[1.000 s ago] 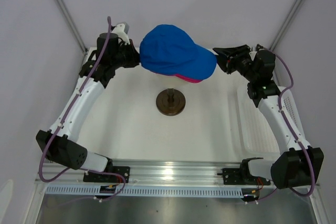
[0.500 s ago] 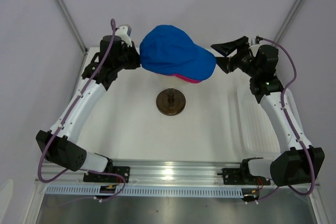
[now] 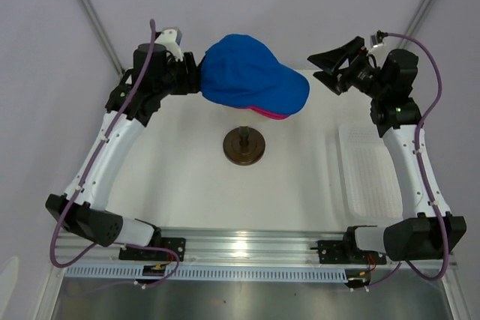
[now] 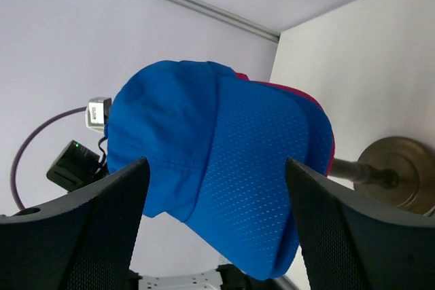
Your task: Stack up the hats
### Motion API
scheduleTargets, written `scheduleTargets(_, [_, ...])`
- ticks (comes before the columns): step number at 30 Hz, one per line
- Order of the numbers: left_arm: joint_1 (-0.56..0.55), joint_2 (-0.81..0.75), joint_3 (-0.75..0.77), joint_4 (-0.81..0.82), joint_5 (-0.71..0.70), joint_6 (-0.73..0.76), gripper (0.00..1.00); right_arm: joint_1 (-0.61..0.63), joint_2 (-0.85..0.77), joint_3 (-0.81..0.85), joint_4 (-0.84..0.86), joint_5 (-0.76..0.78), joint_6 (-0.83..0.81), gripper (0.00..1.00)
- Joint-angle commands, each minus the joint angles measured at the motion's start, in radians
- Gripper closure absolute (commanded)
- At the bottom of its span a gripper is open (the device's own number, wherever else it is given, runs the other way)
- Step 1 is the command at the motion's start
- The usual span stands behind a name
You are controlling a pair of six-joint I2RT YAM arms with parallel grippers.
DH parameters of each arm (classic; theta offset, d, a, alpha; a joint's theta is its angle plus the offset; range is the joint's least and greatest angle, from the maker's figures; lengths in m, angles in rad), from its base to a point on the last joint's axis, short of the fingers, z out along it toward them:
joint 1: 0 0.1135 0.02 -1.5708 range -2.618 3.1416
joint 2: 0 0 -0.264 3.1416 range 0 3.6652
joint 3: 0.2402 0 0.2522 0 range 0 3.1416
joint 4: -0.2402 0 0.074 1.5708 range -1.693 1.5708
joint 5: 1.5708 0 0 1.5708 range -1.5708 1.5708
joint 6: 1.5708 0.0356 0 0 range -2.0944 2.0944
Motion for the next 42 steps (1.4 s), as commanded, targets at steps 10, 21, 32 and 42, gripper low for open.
scheduleTargets(10, [-0.009,-0.079,0.281,-0.146,-0.143,0.042,0.00,-0.023,0.024,0.167,-0.120,-0.092,-0.285,0.12])
scheduleTargets(21, [-0.009,-0.063,0.328,-0.005,0.228,0.001,0.16,0.081,0.042,0.229,-0.099,-0.071,-0.443,0.10])
scheduleTargets(32, [-0.009,0.151,0.434,0.021,0.246,-0.097,0.44,0.084,0.005,0.134,-0.128,0.049,-0.526,0.10])
scheduleTargets(42, [-0.010,0.126,0.243,0.107,0.218,-0.151,0.76,0.084,0.008,0.092,-0.138,0.032,-0.538,0.10])
